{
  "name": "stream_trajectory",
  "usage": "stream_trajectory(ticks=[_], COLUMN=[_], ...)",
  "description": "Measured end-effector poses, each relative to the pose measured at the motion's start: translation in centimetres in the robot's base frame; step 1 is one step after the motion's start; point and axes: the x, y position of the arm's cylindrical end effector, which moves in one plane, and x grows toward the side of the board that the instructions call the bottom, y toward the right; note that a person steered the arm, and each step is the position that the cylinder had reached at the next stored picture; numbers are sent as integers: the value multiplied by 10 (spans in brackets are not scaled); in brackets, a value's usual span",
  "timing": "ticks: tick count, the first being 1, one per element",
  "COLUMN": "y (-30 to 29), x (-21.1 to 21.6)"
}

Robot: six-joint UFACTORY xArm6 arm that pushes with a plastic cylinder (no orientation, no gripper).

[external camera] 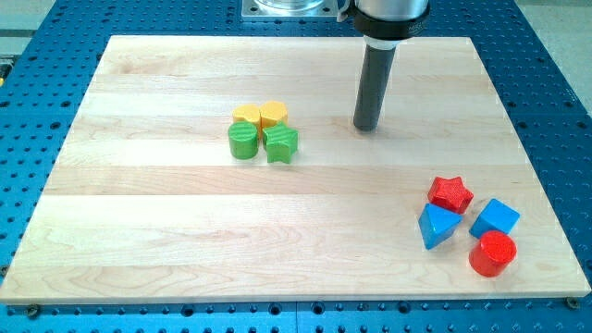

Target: Push the cube into the yellow and green blocks

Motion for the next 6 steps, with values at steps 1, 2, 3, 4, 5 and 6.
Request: stream_trajectory(ticks=[1,2,3,4,5,6], y=[0,0,0,-18,-24,69], x=[0,0,3,-14,-54,-52])
